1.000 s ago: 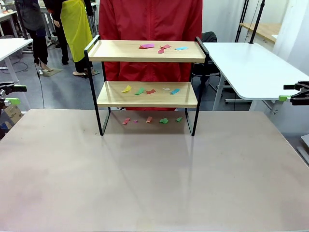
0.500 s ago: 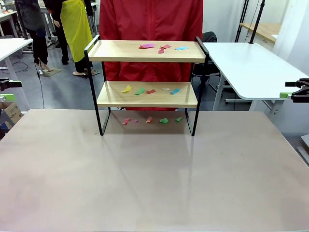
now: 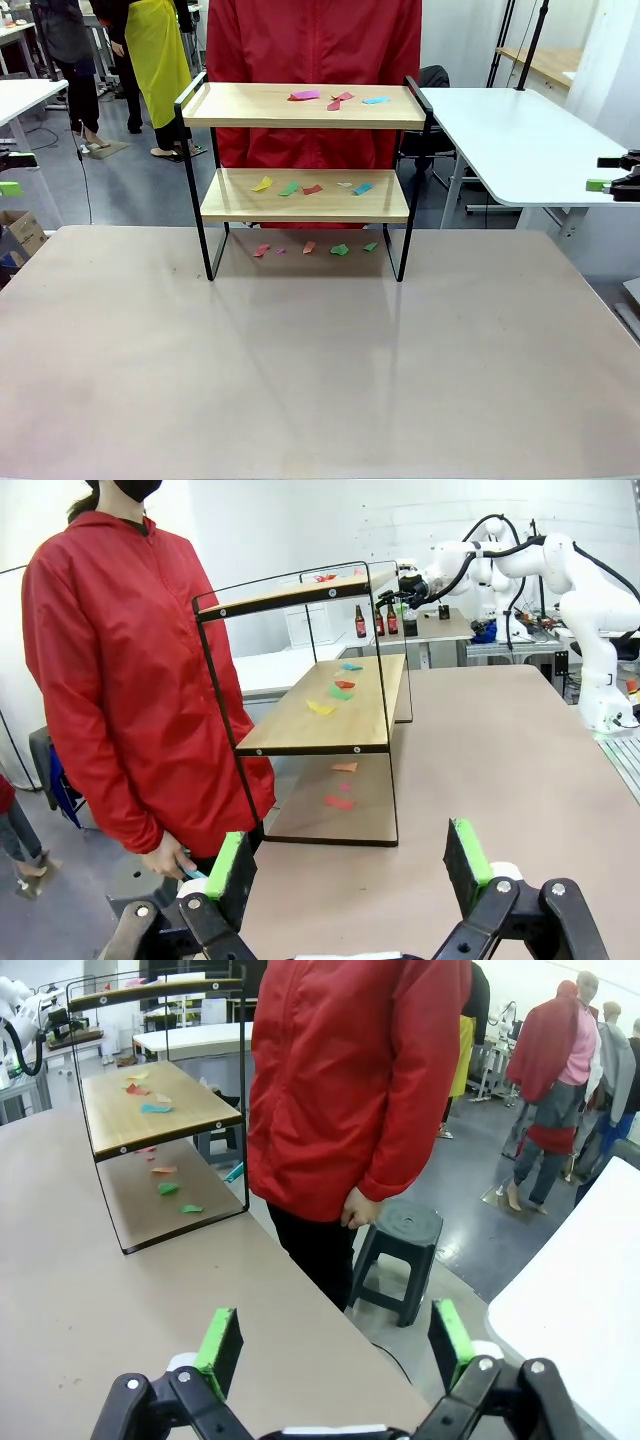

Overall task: Clean the shelf.
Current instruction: Pick up the Duster handed by the human.

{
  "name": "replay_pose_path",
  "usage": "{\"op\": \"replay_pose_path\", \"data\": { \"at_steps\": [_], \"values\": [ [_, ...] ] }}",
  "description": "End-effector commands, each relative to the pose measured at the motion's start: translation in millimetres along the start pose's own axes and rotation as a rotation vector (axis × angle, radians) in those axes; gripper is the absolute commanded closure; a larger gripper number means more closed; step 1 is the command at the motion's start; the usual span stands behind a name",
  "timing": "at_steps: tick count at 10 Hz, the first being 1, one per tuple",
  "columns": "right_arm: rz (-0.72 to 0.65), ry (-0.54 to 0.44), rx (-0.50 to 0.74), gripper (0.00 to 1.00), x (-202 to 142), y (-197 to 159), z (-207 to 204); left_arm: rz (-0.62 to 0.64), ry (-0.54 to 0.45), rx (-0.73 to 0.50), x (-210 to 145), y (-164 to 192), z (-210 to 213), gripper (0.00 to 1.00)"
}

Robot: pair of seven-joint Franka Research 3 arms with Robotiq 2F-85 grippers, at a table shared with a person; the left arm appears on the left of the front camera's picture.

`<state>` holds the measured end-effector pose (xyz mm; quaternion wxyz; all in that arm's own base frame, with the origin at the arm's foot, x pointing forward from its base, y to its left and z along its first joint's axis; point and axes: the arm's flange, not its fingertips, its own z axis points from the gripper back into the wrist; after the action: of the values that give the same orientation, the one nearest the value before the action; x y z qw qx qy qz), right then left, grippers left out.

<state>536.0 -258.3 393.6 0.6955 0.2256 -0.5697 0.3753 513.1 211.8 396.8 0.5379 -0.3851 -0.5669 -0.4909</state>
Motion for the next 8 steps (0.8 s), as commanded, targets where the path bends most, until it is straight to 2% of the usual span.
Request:
{"op": "replay_pose_path", "data": {
  "at_steps": [1,8],
  "values": [
    [-0.011,-0.002,-0.016,0.0,12.7,9.6,3.5,-0.004,-0.052,0.028,7.2,-8.0,1.7,0.0],
    [0.008,-0.007,-0.002,0.0,7.1,1.8,3.2,-0.003,-0.017,0.009,2.9,-2.0,4.4,0.0]
  ]
}}
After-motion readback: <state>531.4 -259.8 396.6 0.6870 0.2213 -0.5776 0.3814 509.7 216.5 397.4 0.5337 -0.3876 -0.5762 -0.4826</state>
